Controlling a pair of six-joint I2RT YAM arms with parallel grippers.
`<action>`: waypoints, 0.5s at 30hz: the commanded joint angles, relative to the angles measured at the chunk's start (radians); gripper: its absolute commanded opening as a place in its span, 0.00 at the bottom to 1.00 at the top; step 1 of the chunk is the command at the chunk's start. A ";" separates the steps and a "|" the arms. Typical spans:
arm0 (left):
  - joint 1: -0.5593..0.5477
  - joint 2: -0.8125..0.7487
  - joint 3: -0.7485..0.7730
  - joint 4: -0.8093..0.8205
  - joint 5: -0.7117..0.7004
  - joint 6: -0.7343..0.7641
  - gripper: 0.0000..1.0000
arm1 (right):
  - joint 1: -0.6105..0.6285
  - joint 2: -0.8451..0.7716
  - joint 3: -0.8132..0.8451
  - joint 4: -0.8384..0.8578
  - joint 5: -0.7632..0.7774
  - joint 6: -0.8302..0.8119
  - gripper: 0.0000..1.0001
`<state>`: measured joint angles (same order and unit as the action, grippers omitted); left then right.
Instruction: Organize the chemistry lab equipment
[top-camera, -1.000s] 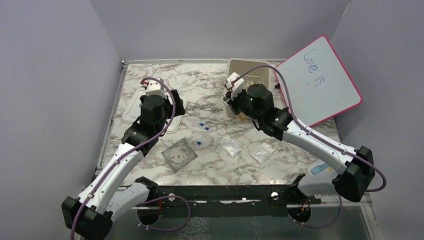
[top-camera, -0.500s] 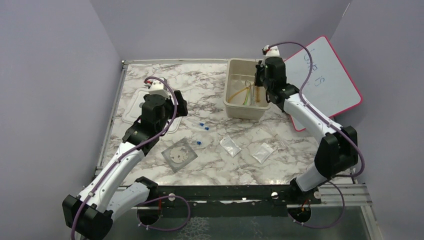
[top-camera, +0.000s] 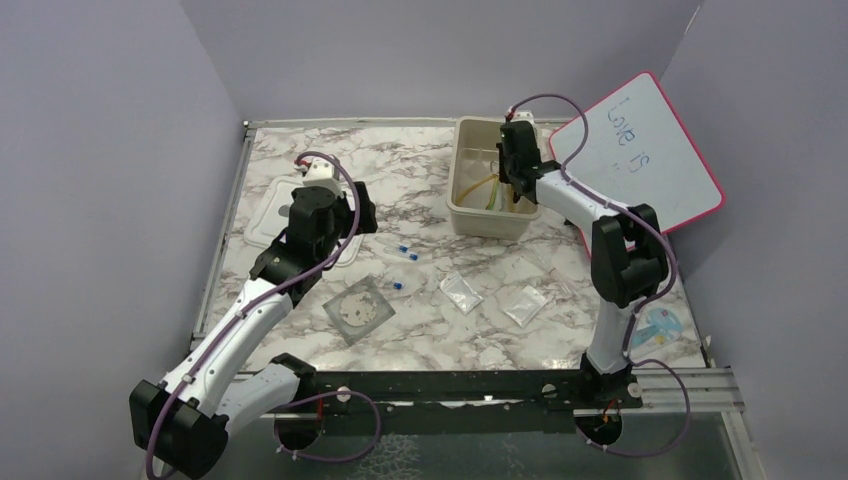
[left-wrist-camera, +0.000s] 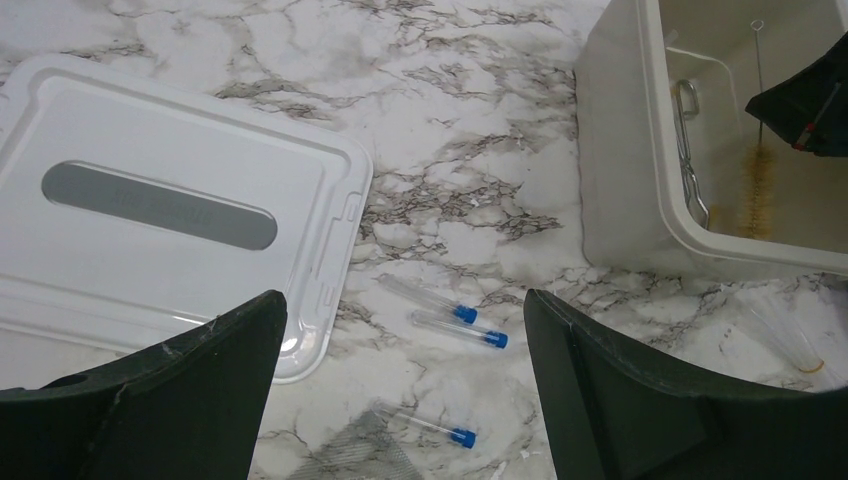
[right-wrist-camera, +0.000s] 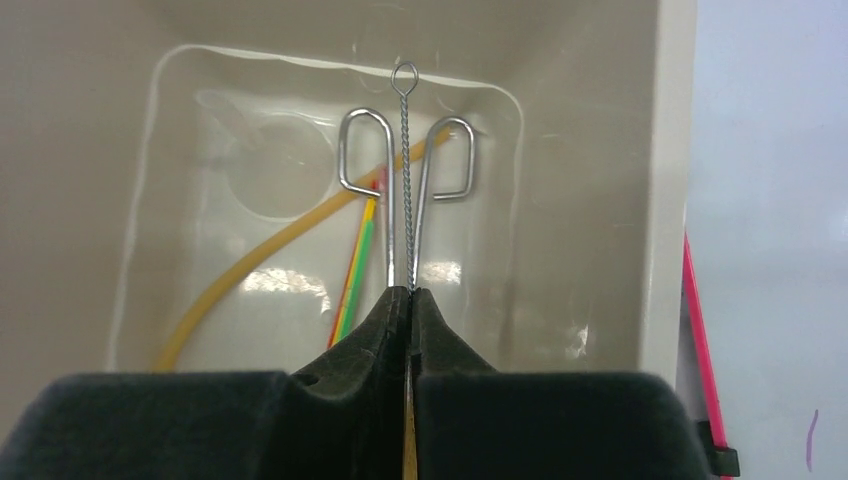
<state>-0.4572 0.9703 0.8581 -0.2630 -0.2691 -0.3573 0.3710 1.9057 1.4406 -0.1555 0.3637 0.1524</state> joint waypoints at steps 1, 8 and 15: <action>0.005 0.005 -0.009 0.033 0.039 0.021 0.91 | -0.004 0.038 0.043 -0.007 0.091 -0.013 0.12; 0.005 0.012 -0.009 0.034 0.035 0.029 0.91 | -0.003 -0.104 0.051 0.002 -0.084 0.022 0.46; 0.006 0.012 -0.005 0.030 0.012 0.031 0.91 | -0.002 -0.179 0.118 -0.126 -0.303 0.050 0.49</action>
<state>-0.4572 0.9859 0.8562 -0.2619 -0.2520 -0.3386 0.3710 1.8023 1.5192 -0.2131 0.2337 0.1719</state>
